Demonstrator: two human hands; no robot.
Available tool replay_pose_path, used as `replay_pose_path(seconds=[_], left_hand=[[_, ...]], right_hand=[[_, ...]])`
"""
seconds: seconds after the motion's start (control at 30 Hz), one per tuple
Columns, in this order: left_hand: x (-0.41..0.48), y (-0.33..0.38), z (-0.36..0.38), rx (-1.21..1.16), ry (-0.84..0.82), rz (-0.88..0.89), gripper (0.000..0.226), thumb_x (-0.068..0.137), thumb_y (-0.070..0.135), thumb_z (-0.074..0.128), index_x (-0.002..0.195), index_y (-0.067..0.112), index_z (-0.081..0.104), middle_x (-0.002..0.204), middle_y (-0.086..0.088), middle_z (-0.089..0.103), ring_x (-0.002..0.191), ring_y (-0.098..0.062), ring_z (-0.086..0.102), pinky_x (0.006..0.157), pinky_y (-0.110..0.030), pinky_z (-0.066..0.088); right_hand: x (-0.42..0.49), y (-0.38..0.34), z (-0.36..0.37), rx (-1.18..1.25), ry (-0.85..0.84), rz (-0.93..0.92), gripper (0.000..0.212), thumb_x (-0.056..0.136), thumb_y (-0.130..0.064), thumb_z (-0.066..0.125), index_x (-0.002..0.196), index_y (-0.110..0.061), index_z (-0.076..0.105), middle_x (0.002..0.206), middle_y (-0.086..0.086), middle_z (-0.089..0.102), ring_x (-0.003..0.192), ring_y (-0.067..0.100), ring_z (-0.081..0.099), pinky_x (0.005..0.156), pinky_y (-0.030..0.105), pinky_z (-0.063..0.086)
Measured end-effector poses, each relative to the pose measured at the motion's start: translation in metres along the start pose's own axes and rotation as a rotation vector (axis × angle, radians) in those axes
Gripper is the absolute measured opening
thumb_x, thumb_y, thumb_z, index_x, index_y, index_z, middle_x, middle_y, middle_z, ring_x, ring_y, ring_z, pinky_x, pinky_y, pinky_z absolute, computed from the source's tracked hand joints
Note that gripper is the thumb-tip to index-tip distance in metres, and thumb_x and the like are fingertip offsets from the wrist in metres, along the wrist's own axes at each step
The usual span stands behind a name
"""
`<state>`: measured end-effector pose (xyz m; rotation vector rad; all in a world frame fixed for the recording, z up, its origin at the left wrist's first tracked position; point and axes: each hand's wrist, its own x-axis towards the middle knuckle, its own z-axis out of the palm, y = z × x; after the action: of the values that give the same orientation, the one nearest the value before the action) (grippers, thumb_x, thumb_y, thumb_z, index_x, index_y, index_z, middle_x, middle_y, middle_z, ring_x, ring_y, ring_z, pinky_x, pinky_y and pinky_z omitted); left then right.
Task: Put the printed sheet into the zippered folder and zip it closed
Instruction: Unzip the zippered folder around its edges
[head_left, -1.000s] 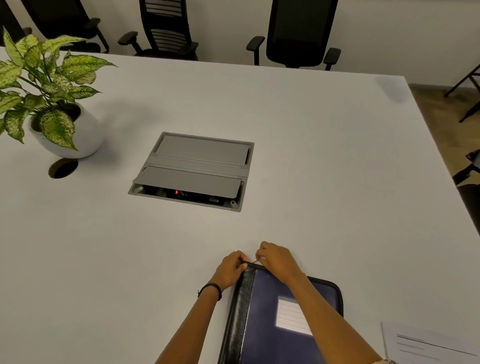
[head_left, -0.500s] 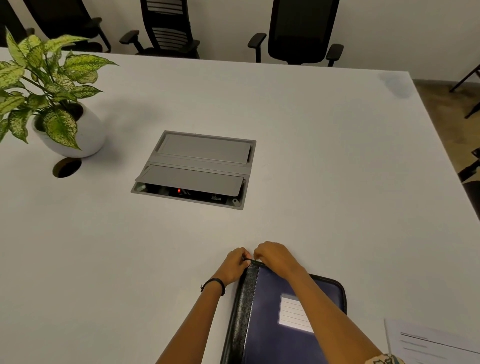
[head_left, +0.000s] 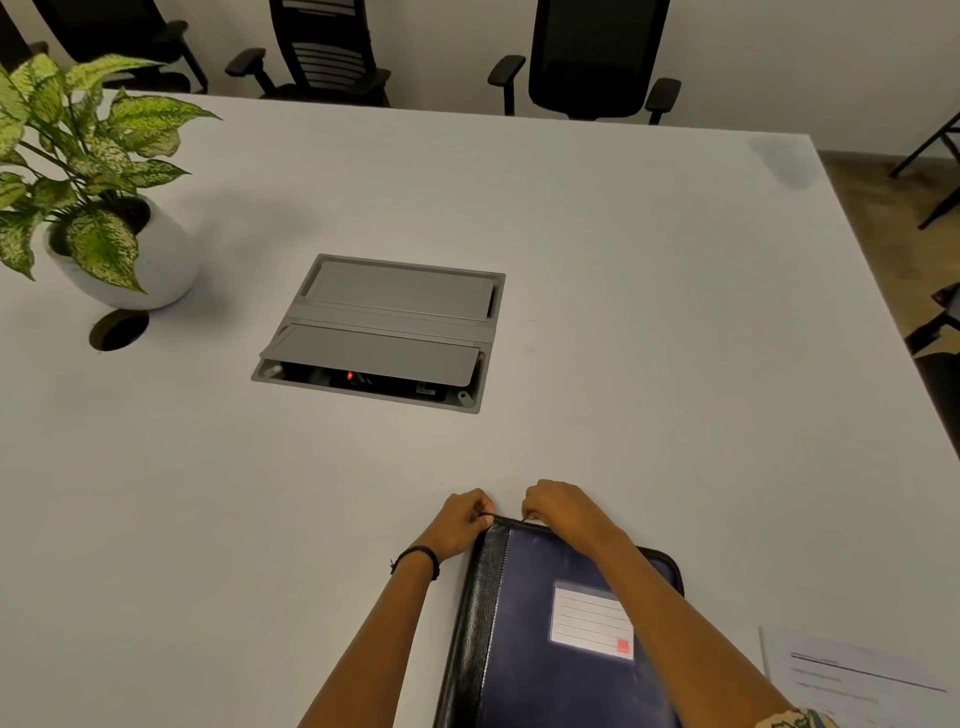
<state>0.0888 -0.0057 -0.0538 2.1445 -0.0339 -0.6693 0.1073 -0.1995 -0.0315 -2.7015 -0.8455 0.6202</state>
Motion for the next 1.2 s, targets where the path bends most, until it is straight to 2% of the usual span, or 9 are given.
replay_pose_path(seconds=[0.27,0.33,0.47,0.53,0.73,0.83,0.97,1.1,1.2], left_hand=[[-0.001,0.002,-0.007,0.026,-0.066,0.032,0.012,0.092,-0.001,0.052,0.089,0.011,0.051,0.081,0.003,0.053,0.073,-0.006,0.047,0.065,-0.005,0.039],[-0.001,0.004,-0.007,0.040,-0.061,0.033,0.011,0.092,-0.001,0.052,0.090,0.009,0.054,0.083,0.000,0.054,0.077,-0.013,0.048,0.068,-0.009,0.038],[0.002,0.008,0.003,0.168,-0.019,0.061,0.014,0.091,0.006,0.054,0.100,0.002,0.064,0.098,-0.010,0.065,0.092,-0.021,0.051,0.084,-0.029,0.043],[0.001,0.008,0.008,0.267,0.008,0.057,0.016,0.093,0.018,0.055,0.104,0.011,0.063,0.109,-0.006,0.065,0.103,-0.020,0.047,0.089,-0.028,0.039],[0.003,0.017,0.016,0.284,0.025,0.074,0.017,0.092,0.024,0.057,0.102,0.013,0.065,0.108,-0.005,0.066,0.107,-0.020,0.048,0.088,-0.025,0.038],[0.004,0.026,0.022,0.238,0.003,0.051,0.020,0.093,0.024,0.056,0.101,0.009,0.067,0.109,-0.009,0.067,0.107,-0.022,0.051,0.092,-0.031,0.043],[0.006,0.032,0.024,0.158,0.011,-0.020,0.020,0.091,0.022,0.059,0.096,0.005,0.069,0.105,-0.012,0.071,0.101,-0.025,0.063,0.091,-0.036,0.049],[0.006,0.035,0.022,0.139,-0.002,-0.050,0.019,0.090,0.021,0.061,0.096,0.005,0.068,0.106,-0.013,0.070,0.100,-0.027,0.063,0.090,-0.036,0.050],[0.006,0.037,0.022,0.182,-0.004,-0.067,0.020,0.091,0.023,0.059,0.098,0.005,0.066,0.107,-0.011,0.069,0.101,-0.026,0.062,0.082,-0.029,0.046]], right_hand=[[-0.021,0.015,-0.001,-0.023,0.003,0.031,0.025,0.091,-0.006,0.045,0.109,-0.012,0.061,0.111,0.007,0.063,0.100,0.021,0.056,0.085,0.031,0.047],[-0.023,0.015,0.000,-0.029,0.017,0.041,0.025,0.090,-0.005,0.045,0.108,-0.012,0.062,0.110,0.007,0.063,0.098,0.021,0.057,0.084,0.031,0.047],[-0.024,0.014,0.002,0.010,0.037,0.075,0.026,0.092,-0.006,0.043,0.109,-0.011,0.062,0.112,0.008,0.062,0.100,0.021,0.056,0.084,0.032,0.045],[-0.024,0.013,0.004,0.059,0.045,0.096,0.026,0.092,-0.006,0.043,0.109,-0.012,0.062,0.112,0.008,0.062,0.101,0.021,0.056,0.084,0.031,0.045],[-0.026,0.004,0.010,0.189,0.070,0.120,0.029,0.088,-0.005,0.044,0.103,-0.017,0.066,0.104,0.005,0.066,0.094,0.020,0.058,0.079,0.032,0.048],[-0.027,0.004,0.013,0.225,0.073,0.138,0.024,0.089,-0.012,0.047,0.103,-0.019,0.066,0.103,0.005,0.067,0.091,0.019,0.058,0.080,0.031,0.050],[-0.027,0.006,0.012,0.185,0.093,0.145,0.025,0.085,-0.009,0.048,0.099,-0.019,0.066,0.100,0.006,0.068,0.082,0.016,0.055,0.067,0.024,0.039],[-0.027,0.005,0.014,0.121,0.142,0.145,0.027,0.086,-0.005,0.046,0.102,-0.016,0.065,0.102,0.008,0.068,0.089,0.024,0.058,0.076,0.029,0.040],[-0.026,0.007,0.018,0.091,0.175,0.155,0.033,0.085,0.004,0.042,0.104,-0.013,0.063,0.104,0.010,0.067,0.091,0.027,0.056,0.077,0.028,0.036]])
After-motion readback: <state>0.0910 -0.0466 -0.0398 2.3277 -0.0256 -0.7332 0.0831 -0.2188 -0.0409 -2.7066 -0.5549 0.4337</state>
